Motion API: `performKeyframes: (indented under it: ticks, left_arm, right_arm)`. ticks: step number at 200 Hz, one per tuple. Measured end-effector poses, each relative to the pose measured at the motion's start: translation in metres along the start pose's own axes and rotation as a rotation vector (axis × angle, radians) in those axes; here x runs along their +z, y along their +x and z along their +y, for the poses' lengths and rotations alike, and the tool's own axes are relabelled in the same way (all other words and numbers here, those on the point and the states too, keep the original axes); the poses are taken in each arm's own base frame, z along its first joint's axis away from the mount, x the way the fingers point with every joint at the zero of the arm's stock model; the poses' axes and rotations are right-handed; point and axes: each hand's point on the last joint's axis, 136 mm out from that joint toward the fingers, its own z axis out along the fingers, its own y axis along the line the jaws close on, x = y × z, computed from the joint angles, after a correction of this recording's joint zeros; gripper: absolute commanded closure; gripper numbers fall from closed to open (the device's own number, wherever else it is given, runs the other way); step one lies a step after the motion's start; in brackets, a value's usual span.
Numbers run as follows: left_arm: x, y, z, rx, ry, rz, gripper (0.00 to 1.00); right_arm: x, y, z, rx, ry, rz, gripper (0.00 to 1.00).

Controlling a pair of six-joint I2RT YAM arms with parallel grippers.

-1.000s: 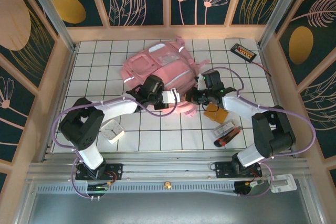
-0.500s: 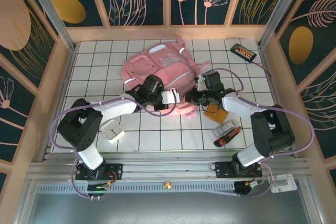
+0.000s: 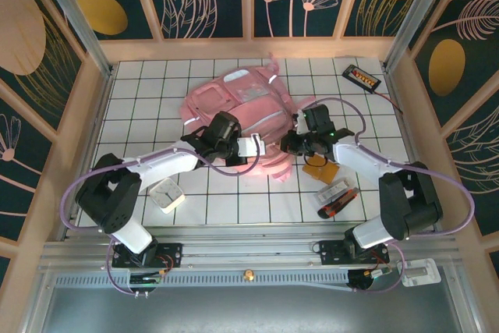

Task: Pack books, pencil case, and school supplies into a backpack

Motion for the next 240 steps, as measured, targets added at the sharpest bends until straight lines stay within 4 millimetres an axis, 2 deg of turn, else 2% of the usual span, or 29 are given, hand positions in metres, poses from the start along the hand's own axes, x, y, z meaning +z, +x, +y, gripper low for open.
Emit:
performKeyframes:
  ticks: [58, 83, 91, 101, 108, 113, 141, 181, 240]
  left_arm:
    - [-0.013, -0.001, -0.001, 0.024, -0.002, 0.009, 1.0]
    - [-0.017, -0.002, -0.002, 0.031, -0.002, 0.012, 1.0]
    - [-0.017, -0.002, -0.002, 0.032, -0.003, 0.012, 1.0]
    - [-0.017, -0.002, -0.002, 0.031, -0.002, 0.013, 1.0]
    - [-0.017, -0.001, -0.002, 0.031, -0.001, 0.014, 1.0]
    - [-0.017, -0.001, -0.003, 0.031, 0.0, 0.015, 1.0]
    - [-0.017, -0.001, -0.003, 0.03, 0.002, 0.016, 1.0]
    - [-0.017, -0.001, -0.003, 0.033, 0.002, 0.016, 1.0]
    - [-0.018, -0.001, -0.003, 0.033, 0.0, 0.014, 1.0]
  right_arm:
    - [-0.009, -0.002, -0.033, -0.044, 0.187, -0.024, 1.0]
    - [-0.012, -0.001, -0.031, -0.055, 0.183, -0.02, 1.0]
    - [-0.012, -0.002, -0.027, -0.058, 0.156, -0.018, 0.84]
    - [-0.013, -0.003, -0.02, -0.065, 0.116, -0.018, 0.55]
    - [-0.014, -0.004, -0.014, -0.07, 0.087, -0.021, 0.43]
    - [-0.015, -0.005, -0.01, -0.076, 0.068, -0.024, 0.39]
    - [-0.017, -0.009, 0.006, -0.101, -0.01, -0.035, 0.38]
    - [-0.016, -0.007, 0.013, -0.137, -0.046, -0.025, 0.38]
    - [0.007, -0.007, 0.014, -0.228, -0.038, 0.024, 0.39]
